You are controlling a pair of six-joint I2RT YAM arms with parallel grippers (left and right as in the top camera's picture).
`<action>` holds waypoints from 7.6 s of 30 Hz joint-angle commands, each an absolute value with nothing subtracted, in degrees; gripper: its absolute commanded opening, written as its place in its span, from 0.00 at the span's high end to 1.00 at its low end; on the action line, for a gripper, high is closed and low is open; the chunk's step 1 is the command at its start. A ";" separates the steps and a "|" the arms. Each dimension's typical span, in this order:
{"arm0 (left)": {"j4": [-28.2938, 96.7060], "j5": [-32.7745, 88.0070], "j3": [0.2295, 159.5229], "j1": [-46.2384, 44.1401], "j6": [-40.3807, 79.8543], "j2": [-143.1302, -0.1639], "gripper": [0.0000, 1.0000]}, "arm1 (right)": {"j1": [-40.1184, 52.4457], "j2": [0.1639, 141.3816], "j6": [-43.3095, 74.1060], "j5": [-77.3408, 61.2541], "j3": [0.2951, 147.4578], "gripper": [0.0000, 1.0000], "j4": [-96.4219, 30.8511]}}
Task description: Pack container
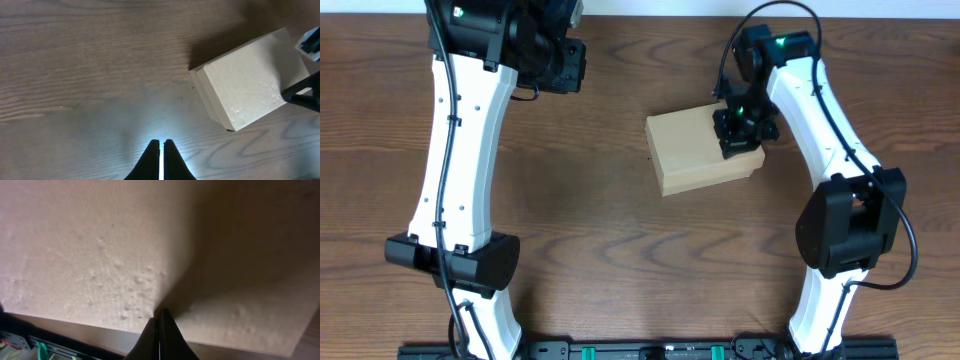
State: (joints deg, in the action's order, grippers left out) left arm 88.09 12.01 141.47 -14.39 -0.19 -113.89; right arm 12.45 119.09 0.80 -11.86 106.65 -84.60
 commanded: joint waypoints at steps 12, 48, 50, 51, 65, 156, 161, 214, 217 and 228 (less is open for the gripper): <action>88.20 11.57 142.37 -14.15 0.05 -113.86 0.94 | 14.41 118.39 2.17 -12.75 103.42 0.99 -81.56; 96.79 1.91 141.86 -14.20 4.95 -96.07 0.94 | 1.10 94.21 7.66 3.60 127.61 0.86 -97.32; 96.79 4.32 141.47 -14.31 4.93 -94.96 0.94 | 1.10 91.11 7.66 3.62 121.93 0.87 -97.32; 96.79 4.32 141.47 -14.39 4.95 -94.52 0.94 | 1.10 89.65 7.66 3.62 119.20 0.84 -97.32; 96.79 4.47 141.47 -14.66 5.37 -86.41 0.58 | 1.15 74.39 8.10 -0.19 103.85 0.04 -97.30; 96.79 4.05 141.47 -14.66 5.34 -85.97 0.05 | -1.43 6.81 -0.49 -5.69 15.94 0.01 3.42; 96.79 4.05 141.47 -14.66 5.34 -85.97 0.05 | -1.45 4.36 -0.54 -5.96 12.86 0.01 4.73; 96.77 4.05 141.47 -14.66 5.34 -85.97 0.05 | -1.96 0.32 -5.37 -5.76 0.30 0.01 -3.88; 96.77 4.05 141.47 -14.66 5.34 -85.97 0.05 | -1.96 0.32 -9.04 -4.91 0.32 0.01 -3.88; 96.77 4.05 141.47 -14.66 5.34 -85.97 0.05 | -1.96 0.32 -8.62 -5.82 0.32 0.01 -3.77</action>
